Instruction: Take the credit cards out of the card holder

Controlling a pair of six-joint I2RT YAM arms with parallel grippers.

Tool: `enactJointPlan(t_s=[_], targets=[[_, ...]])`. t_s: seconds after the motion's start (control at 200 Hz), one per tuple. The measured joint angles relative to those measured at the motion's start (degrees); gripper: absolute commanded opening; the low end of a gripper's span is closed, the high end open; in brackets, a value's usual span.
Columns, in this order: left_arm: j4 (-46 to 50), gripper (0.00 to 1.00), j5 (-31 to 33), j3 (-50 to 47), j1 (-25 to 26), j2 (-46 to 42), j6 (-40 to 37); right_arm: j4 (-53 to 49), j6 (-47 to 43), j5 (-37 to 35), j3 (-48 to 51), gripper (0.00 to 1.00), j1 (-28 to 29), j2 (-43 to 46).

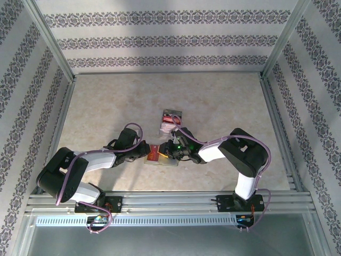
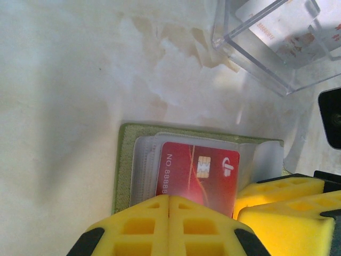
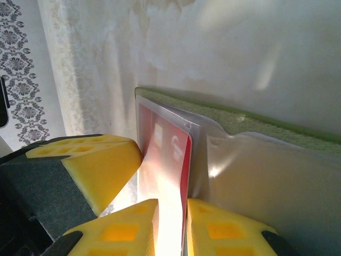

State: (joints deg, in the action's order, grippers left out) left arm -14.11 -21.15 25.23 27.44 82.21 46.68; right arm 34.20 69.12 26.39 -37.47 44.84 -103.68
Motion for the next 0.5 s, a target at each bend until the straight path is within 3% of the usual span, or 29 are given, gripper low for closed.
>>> enactJointPlan(t_s=[0.5], targets=[[0.20,0.00,0.42,0.00,0.04,-0.22,0.00,2.99,0.90,0.39,0.52,0.16,0.07,-1.05]])
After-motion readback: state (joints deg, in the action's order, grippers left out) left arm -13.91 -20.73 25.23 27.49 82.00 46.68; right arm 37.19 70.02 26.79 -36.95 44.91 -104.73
